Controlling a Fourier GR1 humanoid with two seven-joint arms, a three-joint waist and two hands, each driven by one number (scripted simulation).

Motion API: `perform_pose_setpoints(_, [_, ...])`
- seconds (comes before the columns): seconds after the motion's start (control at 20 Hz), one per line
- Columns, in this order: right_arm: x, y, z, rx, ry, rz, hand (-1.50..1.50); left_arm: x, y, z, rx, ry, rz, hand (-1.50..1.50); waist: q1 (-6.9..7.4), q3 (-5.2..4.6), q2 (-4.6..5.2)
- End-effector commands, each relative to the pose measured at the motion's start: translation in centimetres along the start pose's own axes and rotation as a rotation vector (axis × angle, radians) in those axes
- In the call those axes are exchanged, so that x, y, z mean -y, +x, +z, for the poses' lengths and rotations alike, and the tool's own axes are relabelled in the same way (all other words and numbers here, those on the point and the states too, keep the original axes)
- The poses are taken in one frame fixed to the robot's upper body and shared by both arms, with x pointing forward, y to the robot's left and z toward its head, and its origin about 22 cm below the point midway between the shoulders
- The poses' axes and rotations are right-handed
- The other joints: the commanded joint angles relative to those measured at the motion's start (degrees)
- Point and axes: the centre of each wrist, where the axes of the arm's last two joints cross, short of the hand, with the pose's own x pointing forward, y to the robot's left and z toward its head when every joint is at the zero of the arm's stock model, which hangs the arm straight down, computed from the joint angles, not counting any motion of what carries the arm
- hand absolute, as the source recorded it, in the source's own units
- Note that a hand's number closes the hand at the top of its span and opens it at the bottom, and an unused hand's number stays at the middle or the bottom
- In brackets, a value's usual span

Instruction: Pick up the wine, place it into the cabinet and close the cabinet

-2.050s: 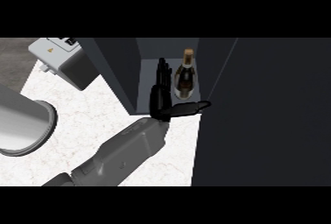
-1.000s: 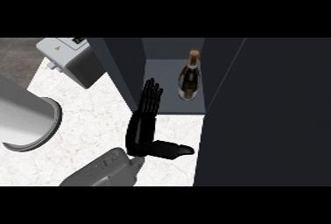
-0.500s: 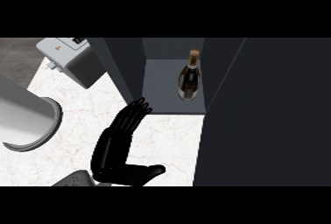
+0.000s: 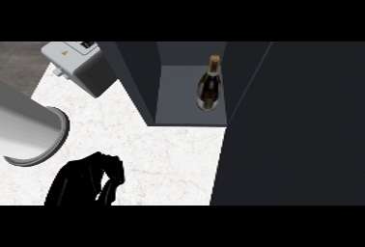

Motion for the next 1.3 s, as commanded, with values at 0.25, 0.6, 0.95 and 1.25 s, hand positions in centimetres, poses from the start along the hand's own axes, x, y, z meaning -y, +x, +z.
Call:
perform_pose_setpoints(0.25, [-5.8,4.1,1.0,0.066,0.239,-0.116,1.50,-5.3,3.9,2.7,0.031,0.044,-0.039,-1.50,-0.17,-0.16,-0.25])
perform_pose_setpoints(0.6, [-10.3,3.3,-3.4,-0.007,0.352,-0.092,1.50,-8.9,5.7,5.2,0.082,0.152,-0.011,-1.50,0.64,-0.27,-0.26])
perform_pose_setpoints(0.95, [-14.2,3.0,-5.5,0.010,0.305,-0.096,1.50,-12.1,9.1,6.2,0.072,0.180,-0.052,-1.50,1.78,-0.28,-0.54])
perform_pose_setpoints(1.25, [-13.8,3.1,-7.9,0.107,0.131,-0.090,1.50,-13.7,10.0,7.6,0.045,0.151,-0.057,-1.50,2.54,-0.35,-0.42])
